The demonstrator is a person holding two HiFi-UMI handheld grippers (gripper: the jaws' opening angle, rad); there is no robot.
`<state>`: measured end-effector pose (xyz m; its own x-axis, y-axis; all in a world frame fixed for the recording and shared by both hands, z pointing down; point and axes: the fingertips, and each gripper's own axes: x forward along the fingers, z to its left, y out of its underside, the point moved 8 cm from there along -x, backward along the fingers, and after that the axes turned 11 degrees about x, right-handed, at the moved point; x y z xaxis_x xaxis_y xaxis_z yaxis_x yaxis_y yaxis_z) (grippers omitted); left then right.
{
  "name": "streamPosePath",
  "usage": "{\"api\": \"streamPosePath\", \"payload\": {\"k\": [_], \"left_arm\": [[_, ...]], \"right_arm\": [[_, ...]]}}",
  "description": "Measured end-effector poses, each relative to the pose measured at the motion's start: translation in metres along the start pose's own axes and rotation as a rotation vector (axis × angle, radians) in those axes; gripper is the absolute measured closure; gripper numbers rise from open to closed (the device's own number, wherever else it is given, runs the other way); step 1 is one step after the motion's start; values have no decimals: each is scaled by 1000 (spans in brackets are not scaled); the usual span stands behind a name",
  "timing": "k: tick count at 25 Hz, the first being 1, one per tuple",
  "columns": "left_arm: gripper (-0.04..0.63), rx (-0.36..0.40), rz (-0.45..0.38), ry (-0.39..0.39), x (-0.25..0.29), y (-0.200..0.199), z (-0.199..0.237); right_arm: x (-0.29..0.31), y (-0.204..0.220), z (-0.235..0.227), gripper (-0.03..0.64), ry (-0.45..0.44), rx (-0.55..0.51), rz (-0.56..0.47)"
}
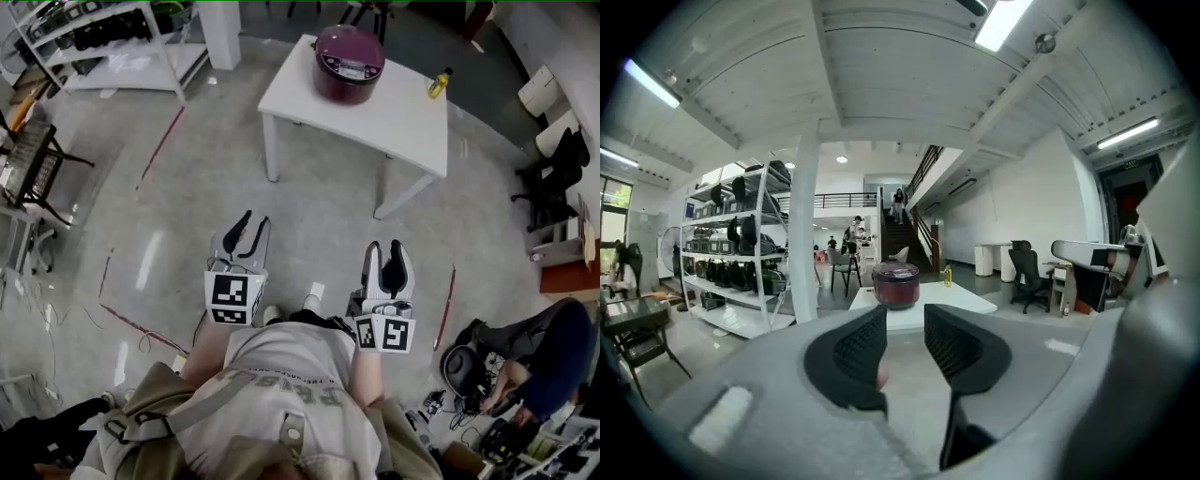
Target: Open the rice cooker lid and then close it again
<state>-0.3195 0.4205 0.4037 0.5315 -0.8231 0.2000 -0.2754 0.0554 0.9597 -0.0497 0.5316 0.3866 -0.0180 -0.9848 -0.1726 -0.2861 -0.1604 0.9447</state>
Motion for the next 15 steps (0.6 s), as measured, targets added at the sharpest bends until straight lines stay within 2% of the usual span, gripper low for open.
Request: {"api": "streamPosePath", "payload": {"k": [3, 15], "left_arm": [[429, 18, 9, -2, 12, -8, -6], [391, 81, 54, -13, 81, -45, -48]], "right_arm": [[13, -4, -14, 430, -11, 4, 11], [61, -26, -96, 399, -92, 46, 57]]}}
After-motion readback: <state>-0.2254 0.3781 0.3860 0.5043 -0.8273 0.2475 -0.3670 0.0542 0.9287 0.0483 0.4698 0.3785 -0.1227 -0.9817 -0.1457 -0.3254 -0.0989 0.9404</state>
